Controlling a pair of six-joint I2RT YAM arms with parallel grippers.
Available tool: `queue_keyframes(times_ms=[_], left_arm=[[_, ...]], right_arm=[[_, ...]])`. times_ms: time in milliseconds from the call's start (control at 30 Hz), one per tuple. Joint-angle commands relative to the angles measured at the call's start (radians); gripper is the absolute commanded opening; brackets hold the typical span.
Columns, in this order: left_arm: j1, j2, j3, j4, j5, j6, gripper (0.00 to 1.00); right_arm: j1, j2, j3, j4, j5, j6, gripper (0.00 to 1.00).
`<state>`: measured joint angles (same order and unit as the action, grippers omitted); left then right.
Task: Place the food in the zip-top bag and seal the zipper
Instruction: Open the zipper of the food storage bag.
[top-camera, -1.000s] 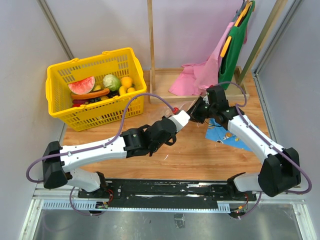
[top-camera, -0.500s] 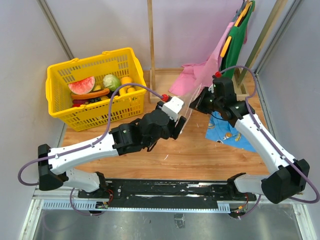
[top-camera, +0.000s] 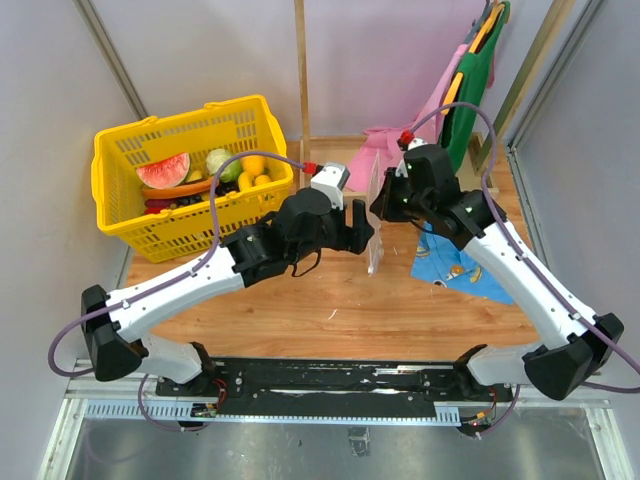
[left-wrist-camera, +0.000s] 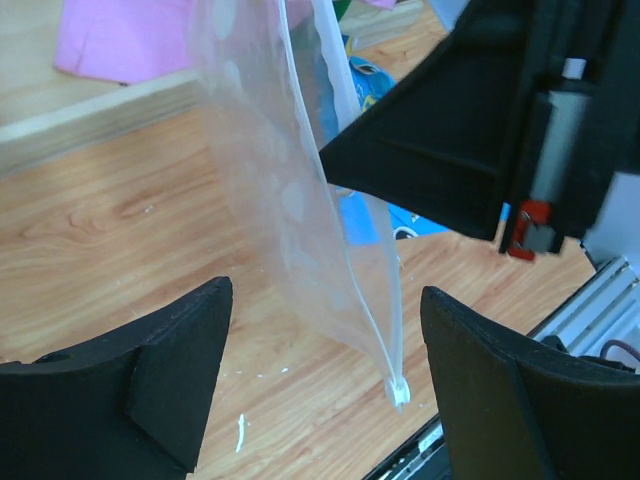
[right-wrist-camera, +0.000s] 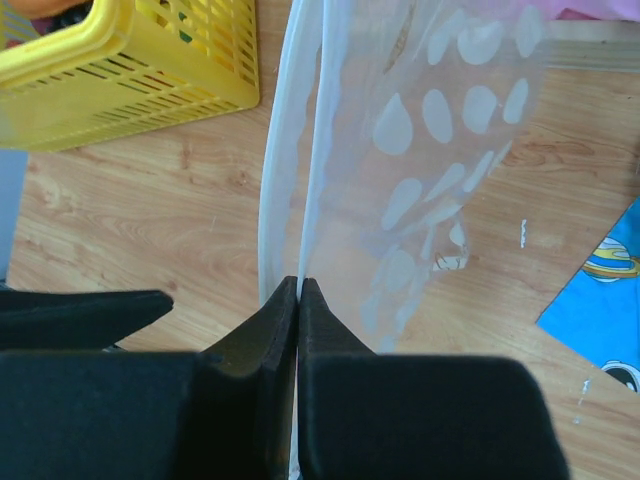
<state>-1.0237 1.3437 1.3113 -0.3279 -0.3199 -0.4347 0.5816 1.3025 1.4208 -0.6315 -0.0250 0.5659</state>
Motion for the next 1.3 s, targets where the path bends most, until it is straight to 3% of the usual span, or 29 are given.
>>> queue_keyframes(times_ms=[0, 200, 667, 967, 1100, 1267], left_arm=[[0.031, 0.021, 0.015, 0.024, 0.044, -0.098, 0.8], [0.043, 0.067, 0.009, 0.003, 0.014, -0.151, 0.78], [0.079, 0.1, -0.052, -0.015, -0.033, -0.197, 0.54], [0.093, 0.116, -0.047, -0.001, -0.021, -0.195, 0.47], [0.097, 0.129, -0.045, 0.009, -0.006, -0.198, 0.39], [0.097, 0.111, -0.066, 0.034, 0.007, -0.219, 0.12]], right_arm=[[0.054, 0.026, 0.047, -0.063, 0.084, -0.078, 0.01], [0.079, 0.041, 0.053, -0.061, 0.092, -0.086, 0.01], [0.089, 0.032, 0.027, -0.048, 0.067, -0.108, 0.01], [0.109, 0.047, 0.031, -0.062, 0.043, -0.136, 0.01], [0.126, 0.059, 0.045, -0.089, 0.067, -0.145, 0.02], [0.142, 0.067, 0.032, -0.112, 0.109, -0.136, 0.07]])
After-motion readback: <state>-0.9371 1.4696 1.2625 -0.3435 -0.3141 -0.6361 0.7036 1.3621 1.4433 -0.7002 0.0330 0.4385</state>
